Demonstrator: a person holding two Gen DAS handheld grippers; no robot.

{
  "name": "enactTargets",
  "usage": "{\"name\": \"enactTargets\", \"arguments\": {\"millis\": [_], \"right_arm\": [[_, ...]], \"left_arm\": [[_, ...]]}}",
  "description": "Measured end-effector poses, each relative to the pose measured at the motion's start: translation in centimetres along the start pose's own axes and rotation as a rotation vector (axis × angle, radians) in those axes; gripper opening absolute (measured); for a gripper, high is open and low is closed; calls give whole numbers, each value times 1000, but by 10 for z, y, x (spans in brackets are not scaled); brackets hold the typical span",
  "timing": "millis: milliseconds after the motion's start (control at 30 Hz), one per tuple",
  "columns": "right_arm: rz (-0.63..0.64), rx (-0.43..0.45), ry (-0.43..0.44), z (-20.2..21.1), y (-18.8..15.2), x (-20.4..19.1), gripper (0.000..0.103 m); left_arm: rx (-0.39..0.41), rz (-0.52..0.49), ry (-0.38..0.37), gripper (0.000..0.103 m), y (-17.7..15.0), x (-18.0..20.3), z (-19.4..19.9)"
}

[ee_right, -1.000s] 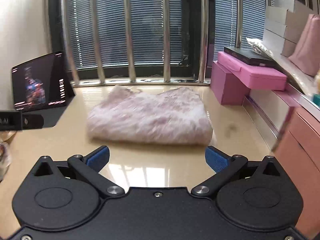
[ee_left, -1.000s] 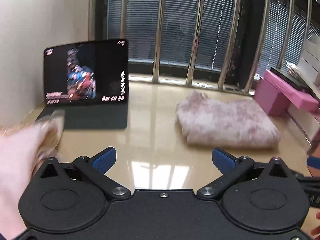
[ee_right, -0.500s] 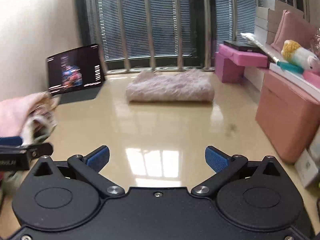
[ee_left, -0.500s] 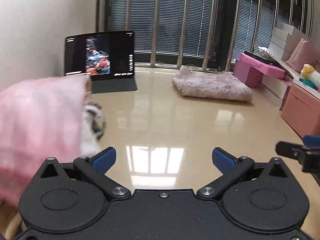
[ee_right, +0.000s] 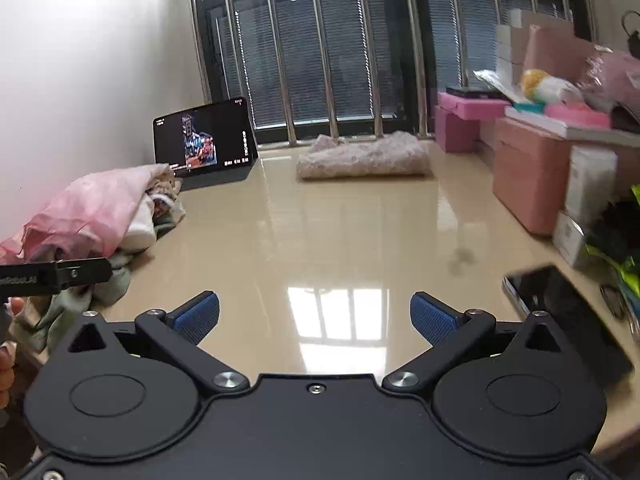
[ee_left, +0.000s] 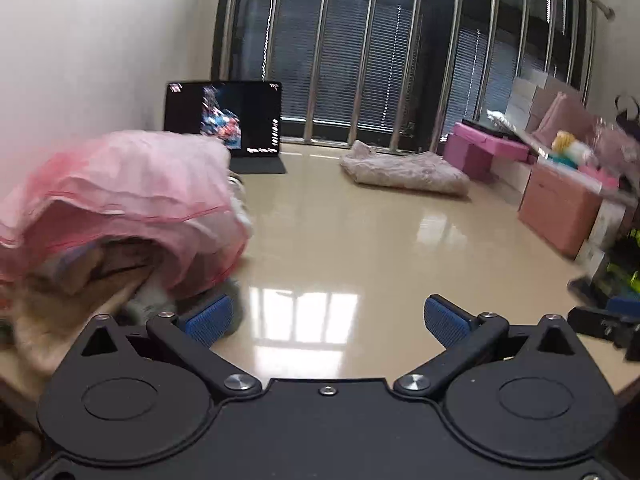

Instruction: Fold clothes

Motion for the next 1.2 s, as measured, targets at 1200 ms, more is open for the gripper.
{"name": "enactTargets", "arguments": {"millis": [1200], "right_arm": [[-51, -119, 40, 7, -61, -34, 103]], "left_arm": [[-90, -4, 23, 103, -55, 9, 23]]}}
Point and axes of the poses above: each gripper's, at about its wrist camera, not at the fingertips, and z roughly against the way its jaws point, x to its right, y to its top, the point moved 7 cm from there along -z, roughly the way its jaws point, and after that the axes turned 1 degree about y, right-handed, at the moved point
